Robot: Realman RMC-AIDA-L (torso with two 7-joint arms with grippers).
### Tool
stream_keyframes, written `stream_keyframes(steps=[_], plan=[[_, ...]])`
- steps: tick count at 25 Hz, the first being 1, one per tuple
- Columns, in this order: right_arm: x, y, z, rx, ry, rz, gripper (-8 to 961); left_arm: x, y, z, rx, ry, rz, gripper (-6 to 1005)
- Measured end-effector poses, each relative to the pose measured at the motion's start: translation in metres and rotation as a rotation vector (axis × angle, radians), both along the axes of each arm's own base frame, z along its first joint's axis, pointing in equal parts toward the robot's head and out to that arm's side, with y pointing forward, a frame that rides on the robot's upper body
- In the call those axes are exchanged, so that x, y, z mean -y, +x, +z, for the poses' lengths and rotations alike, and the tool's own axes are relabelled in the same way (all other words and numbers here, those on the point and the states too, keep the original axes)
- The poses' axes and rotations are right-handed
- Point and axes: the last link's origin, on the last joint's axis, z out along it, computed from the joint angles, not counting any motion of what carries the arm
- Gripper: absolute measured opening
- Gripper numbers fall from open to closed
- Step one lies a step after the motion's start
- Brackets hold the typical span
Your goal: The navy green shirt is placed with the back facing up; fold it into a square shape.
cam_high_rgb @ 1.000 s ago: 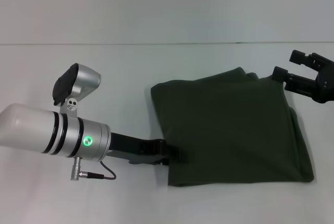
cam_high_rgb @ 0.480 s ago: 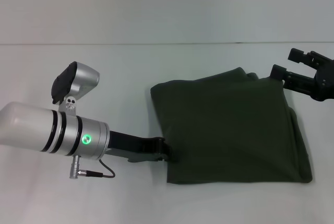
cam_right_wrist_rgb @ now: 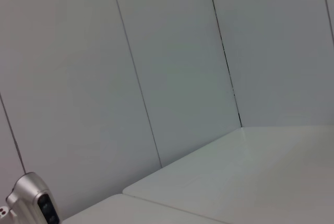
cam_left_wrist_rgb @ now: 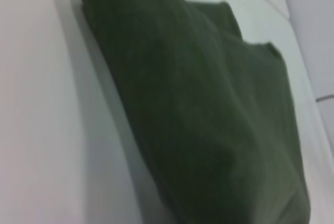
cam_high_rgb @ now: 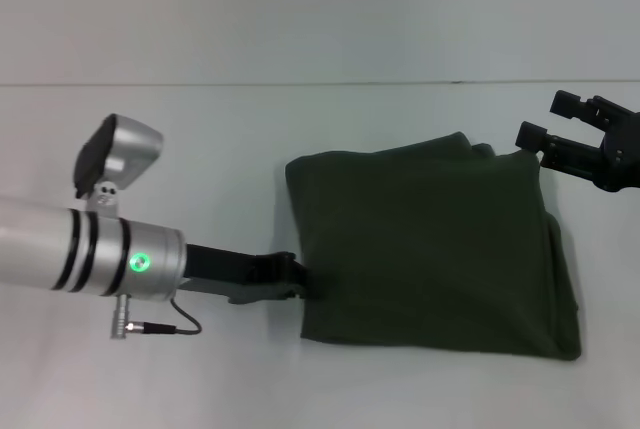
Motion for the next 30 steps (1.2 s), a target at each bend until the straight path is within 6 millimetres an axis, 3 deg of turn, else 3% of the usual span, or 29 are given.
stream_keyframes(steps=[12, 21, 30], plan=[[-0.002, -0.002, -0.002, -0.004, -0.004, 0.005, 914, 0.009, -0.044, 0.038, 0.013, 0.097, 0.094, 20], [-0.003, -0.004, -0.003, -0.005, -0.004, 0.010, 914, 0.027, -0.075, 0.072, 0.046, 0.173, 0.149, 21], [-0.005, -0.004, -0.004, -0.008, -0.006, 0.003, 914, 0.043, -0.088, 0.081, 0.071, 0.209, 0.160, 20]])
